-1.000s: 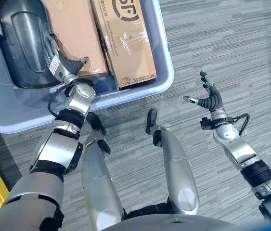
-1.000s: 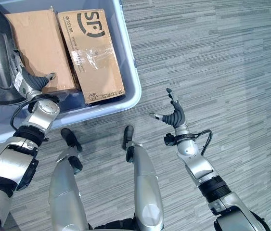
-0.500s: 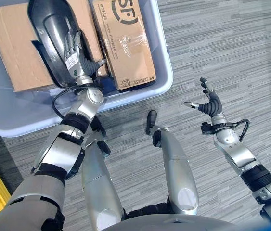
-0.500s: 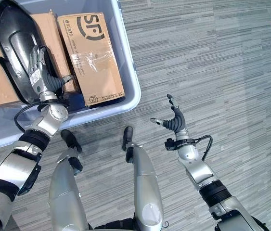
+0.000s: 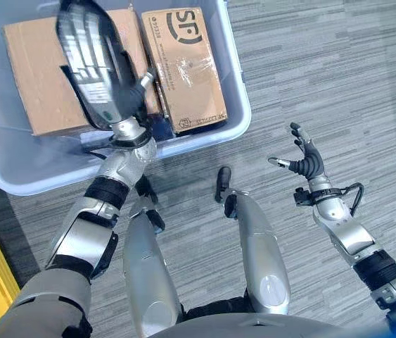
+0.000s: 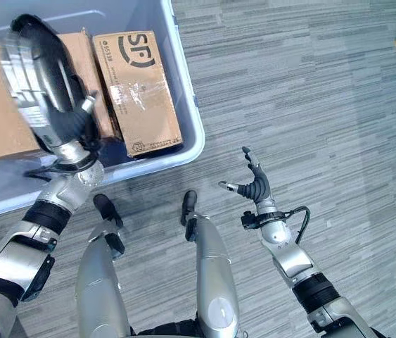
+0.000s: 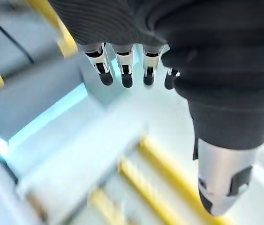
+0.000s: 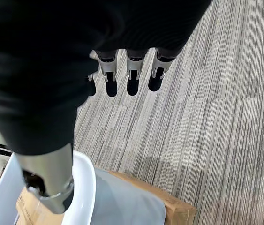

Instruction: Move parts from the plastic box to the shelf.

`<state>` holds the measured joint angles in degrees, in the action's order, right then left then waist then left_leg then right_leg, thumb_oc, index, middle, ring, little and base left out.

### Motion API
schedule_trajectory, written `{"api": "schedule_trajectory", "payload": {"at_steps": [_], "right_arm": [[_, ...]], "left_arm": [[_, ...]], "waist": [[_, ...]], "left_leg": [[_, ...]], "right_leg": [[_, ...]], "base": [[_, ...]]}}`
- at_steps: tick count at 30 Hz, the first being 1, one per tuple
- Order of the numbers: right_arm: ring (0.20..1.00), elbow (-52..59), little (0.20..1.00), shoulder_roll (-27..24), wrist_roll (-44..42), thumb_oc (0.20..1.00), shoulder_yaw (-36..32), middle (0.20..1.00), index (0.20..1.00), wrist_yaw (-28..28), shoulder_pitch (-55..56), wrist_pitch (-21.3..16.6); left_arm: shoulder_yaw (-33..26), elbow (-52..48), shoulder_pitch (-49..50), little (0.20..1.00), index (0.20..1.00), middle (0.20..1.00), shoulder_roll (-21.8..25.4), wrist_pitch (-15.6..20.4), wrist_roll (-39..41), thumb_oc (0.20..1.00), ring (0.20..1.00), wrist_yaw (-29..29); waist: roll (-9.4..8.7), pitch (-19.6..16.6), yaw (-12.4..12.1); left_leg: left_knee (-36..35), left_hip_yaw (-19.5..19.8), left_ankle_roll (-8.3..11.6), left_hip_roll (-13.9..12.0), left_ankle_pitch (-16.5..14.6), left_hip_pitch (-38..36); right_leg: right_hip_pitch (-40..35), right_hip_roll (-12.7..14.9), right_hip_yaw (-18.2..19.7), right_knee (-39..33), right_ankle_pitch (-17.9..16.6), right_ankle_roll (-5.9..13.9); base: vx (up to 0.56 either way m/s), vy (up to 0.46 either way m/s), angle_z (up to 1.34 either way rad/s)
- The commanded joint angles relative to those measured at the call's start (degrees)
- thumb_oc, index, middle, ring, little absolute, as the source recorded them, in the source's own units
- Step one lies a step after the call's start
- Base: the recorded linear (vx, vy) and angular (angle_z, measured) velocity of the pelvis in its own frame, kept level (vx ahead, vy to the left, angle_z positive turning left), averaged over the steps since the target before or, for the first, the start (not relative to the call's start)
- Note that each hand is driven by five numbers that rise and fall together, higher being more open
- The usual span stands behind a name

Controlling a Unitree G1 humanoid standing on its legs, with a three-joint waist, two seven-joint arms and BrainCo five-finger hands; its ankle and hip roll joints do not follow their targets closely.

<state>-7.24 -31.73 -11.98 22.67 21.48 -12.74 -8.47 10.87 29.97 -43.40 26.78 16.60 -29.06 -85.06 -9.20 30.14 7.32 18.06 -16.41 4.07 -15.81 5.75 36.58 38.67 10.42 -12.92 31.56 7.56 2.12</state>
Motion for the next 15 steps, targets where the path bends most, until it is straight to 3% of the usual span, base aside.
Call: {"api": "schedule_trajectory", "payload": {"at_steps": [1,7,11,15], "right_arm": [[1.0,4.1,1.0,1.4,2.2,1.0,-2.4,1.0,1.0,1.1,-0.7,-1.7],[1.0,5.4,1.0,2.6,1.9,1.0,-2.5,1.0,1.0,-0.7,-0.1,-1.2],[1.0,6.1,1.0,2.0,0.7,1.0,-2.3,1.0,1.0,-1.9,-0.2,-0.2],[1.0,6.2,1.0,1.9,1.1,1.0,-1.1,1.0,1.0,-3.2,-1.4,2.0]], "left_arm": [[0.7,1.8,0.6,1.0,1.0,1.0,-1.5,3.5,16.2,1.0,1.0,6.4],[-2.0,4.5,4.2,1.0,1.0,1.0,-5.6,4.0,30.0,1.0,1.0,11.3],[-2.7,7.5,4.2,1.0,1.0,1.0,-6.0,0.3,44.1,1.0,1.0,20.7],[-1.7,10.8,2.5,1.0,1.0,1.0,-5.4,-5.1,43.9,1.0,1.0,25.7]], "waist": [[-1.7,-0.4,-2.3],[-3.17,-0.4,-2.7],[-3.97,-0.4,-2.4],[-4.27,-0.4,-1.8]], "left_leg": [[5.3,4.2,3.91,0.3,-6.7,0.8],[4.2,4.4,4.08,-0.3,-6.1,-0.2],[4.0,4.2,4.19,-0.9,-5.5,0.1],[4.3,3.6,4.1,-1.3,-5.4,0.6]], "right_leg": [[-3.0,0.6,-0.4,-6.8,-4.2,5.64],[-4.8,-0.2,-1.0,-7.7,-4.1,5.82],[-4.6,-0.7,-1.4,-7.9,-4.2,5.68],[-4.0,-0.8,-1.3,-7.5,-4.1,5.47]], "base": [[0.0,-0.111,0.12],[0.0,-0.061,0.11],[0.0,-0.026,-0.01],[0.0,0.008,0.0]]}}
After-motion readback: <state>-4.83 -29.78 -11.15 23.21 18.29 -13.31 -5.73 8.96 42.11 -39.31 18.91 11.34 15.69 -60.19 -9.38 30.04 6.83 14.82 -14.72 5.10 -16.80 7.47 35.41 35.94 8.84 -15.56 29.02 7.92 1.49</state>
